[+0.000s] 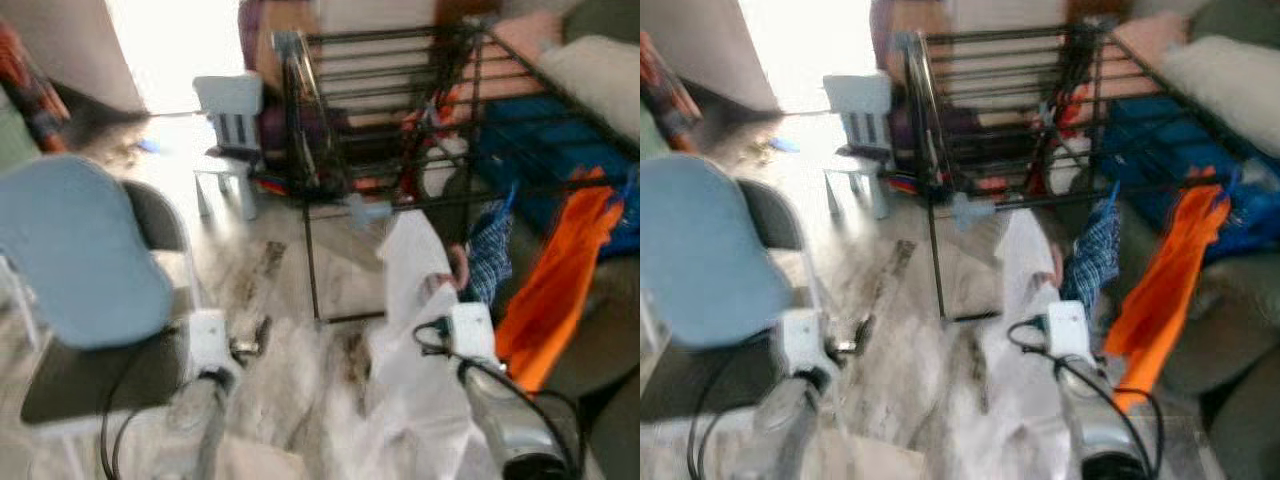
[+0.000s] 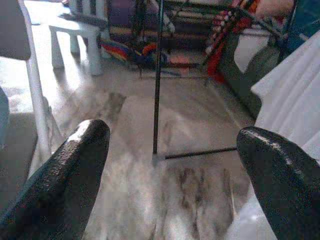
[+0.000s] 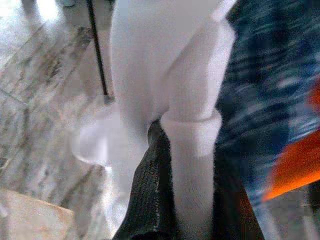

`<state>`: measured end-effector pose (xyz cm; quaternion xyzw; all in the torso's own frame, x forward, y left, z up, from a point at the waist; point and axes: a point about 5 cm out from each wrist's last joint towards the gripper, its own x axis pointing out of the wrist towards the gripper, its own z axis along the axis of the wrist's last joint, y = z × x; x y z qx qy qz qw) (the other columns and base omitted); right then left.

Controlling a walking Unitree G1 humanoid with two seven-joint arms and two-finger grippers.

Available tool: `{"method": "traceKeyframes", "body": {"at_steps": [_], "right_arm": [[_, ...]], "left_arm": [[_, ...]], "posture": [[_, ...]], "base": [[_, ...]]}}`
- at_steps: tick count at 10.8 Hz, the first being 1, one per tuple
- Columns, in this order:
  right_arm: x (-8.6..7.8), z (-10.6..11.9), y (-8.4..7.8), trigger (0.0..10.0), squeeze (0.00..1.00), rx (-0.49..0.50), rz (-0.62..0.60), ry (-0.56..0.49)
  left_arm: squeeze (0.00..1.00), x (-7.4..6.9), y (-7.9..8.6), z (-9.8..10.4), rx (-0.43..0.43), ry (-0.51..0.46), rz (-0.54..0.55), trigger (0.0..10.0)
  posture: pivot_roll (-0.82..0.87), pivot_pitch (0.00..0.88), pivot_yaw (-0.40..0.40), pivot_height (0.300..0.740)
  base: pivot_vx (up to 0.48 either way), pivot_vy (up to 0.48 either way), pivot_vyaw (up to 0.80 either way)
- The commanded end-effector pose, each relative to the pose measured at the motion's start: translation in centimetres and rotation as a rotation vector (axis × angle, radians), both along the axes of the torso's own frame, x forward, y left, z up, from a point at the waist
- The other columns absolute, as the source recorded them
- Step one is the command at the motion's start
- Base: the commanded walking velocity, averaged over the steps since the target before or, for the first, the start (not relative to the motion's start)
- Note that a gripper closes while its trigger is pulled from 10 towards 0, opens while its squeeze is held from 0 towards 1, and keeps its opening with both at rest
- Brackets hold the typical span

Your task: Hang hanger

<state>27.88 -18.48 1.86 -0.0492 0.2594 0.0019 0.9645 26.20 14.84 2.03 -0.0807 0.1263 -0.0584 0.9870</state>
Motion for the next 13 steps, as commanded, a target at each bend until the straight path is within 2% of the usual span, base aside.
{"method": "traceKeyframes", "body": {"at_steps": [1,5,7,9,10,12,13], "right_arm": [[1.1,1.3,1.1,10.0,0.0,0.019,0.021,-0.061],[1.3,1.4,0.9,10.0,0.0,0.017,0.014,-0.065],[1.9,2.4,0.2,10.0,0.0,0.007,-0.035,-0.122],[3.2,3.5,-0.7,10.0,0.0,0.02,-0.07,-0.128],[4.8,4.8,-1.1,10.0,0.0,0.036,-0.081,-0.138],[6.3,5.5,-1.0,10.0,0.0,0.076,-0.087,-0.095],[7.4,6.2,-0.4,10.0,0.0,0.091,-0.073,-0.054]], "left_arm": [[0.0,-0.2,1.2,-0.2,0.024,0.013,0.02,10.0],[0.0,-0.3,0.8,0.2,0.002,-0.018,0.002,10.0],[0.0,-0.3,0.7,0.3,-0.002,-0.018,0.002,10.0],[0.0,-0.2,0.7,0.3,-0.002,-0.016,0.001,10.0],[0.0,-0.2,0.7,0.3,-0.002,-0.015,0.001,10.0],[0.0,-0.3,0.7,0.3,-0.002,-0.01,0.006,10.0],[0.0,-0.4,0.7,0.3,-0.002,-0.008,0.006,10.0]], "posture": [[-0.22,0.0,0.035,0.74],[-0.22,0.0,0.033,0.74],[-0.22,0.0,0.033,0.74],[-0.21,0.0,0.029,0.74],[-0.21,0.0,0.025,0.74],[-0.19,0.0,0.018,0.74],[-0.19,0.0,0.016,0.74]], "base": [[0.0,0.0,0.0],[0.0,0.0,0.0],[0.0,0.0,0.0],[0.0,0.0,0.0],[0.0,0.0,0.0],[0.0,0.0,0.0],[0.0,0.0,0.0]]}}
